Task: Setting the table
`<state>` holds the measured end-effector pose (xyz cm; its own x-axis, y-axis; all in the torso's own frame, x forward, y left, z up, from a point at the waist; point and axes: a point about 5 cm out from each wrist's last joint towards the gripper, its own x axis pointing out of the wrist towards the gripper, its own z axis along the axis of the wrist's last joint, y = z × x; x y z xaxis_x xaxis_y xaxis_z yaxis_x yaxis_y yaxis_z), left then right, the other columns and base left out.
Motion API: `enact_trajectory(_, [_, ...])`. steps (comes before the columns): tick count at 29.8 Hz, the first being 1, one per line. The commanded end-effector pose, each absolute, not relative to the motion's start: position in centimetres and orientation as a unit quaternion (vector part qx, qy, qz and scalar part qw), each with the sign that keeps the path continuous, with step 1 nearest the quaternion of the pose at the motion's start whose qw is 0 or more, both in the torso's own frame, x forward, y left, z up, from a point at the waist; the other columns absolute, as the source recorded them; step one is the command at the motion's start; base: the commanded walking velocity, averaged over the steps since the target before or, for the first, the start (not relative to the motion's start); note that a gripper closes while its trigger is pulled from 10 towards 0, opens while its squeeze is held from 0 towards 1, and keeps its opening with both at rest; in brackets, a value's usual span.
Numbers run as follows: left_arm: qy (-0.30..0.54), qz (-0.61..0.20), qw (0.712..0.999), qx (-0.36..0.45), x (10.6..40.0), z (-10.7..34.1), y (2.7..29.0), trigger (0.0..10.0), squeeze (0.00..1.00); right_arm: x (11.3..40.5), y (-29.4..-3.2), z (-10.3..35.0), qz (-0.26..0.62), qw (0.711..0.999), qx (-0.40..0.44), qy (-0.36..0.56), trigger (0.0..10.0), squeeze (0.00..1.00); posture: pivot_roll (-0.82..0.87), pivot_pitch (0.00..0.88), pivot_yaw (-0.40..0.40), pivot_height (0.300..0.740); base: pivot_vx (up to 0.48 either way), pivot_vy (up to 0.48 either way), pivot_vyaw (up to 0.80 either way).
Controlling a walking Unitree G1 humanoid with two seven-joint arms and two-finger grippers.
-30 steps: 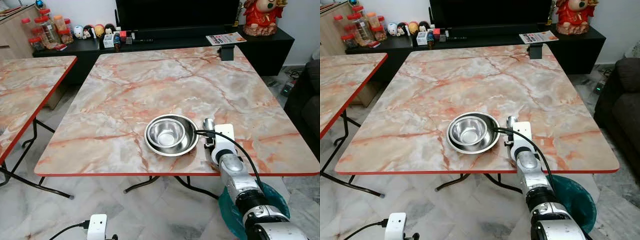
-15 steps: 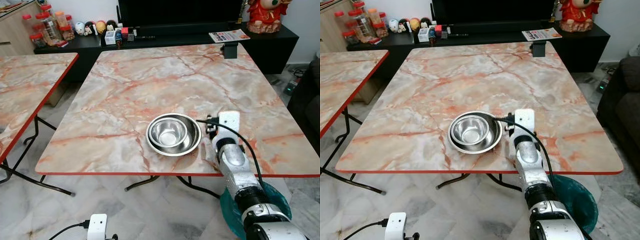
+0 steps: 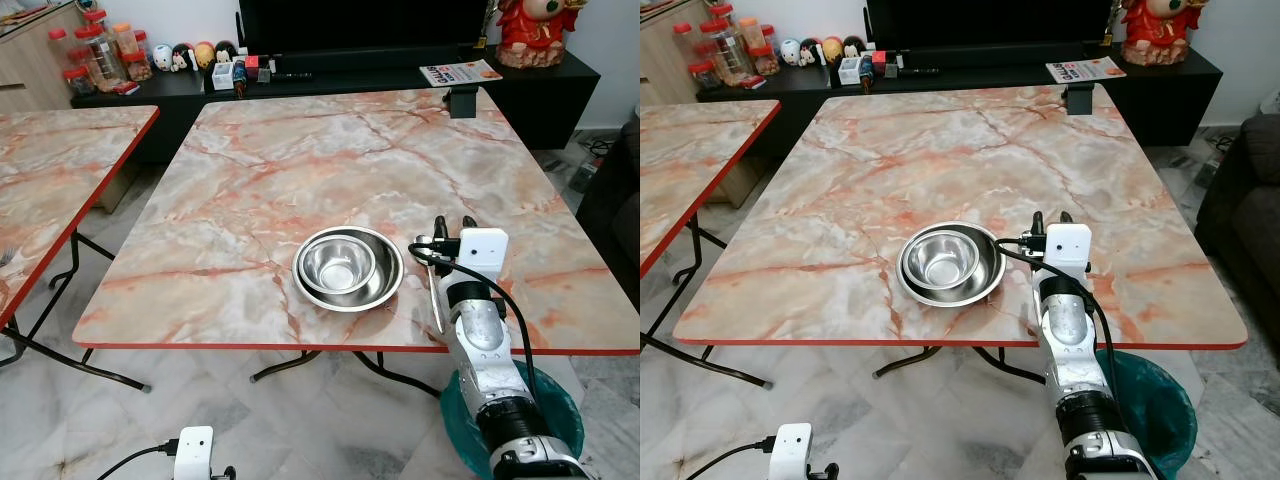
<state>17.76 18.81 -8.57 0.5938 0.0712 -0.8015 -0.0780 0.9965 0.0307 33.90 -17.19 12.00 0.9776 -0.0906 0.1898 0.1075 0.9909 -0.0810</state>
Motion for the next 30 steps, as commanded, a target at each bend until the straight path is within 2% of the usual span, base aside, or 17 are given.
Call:
enact_trajectory(1, [0.447, 0.049, 0.893, -0.01, 17.7, -8.6, 19.1, 10.0, 0.0, 33.8, -16.9, 12.5, -0.047, 0.992, -0.045, -0.109, 10.0, 0.0, -0.02, 0.026, 0.084, 0.74, 0.0, 0.251, 0.0])
enact_trajectory(20, [0.446, 0.055, 0.893, -0.016, 17.7, -8.5, 19.0, 10.0, 0.0, 34.0, -16.4, 14.0, -0.034, 0.989, -0.053, -0.137, 10.0, 0.0, -0.01, 0.024, 0.076, 0.74, 0.0, 0.467, 0.0])
enact_trajectory(30, [0.446, 0.056, 0.893, -0.017, 17.7, -8.5, 19.1, 10.0, 0.0, 33.8, -14.7, 14.4, -0.005, 0.988, -0.048, -0.149, 10.0, 0.0, -0.01, 0.026, 0.075, 0.74, 0.0, 0.48, 0.0])
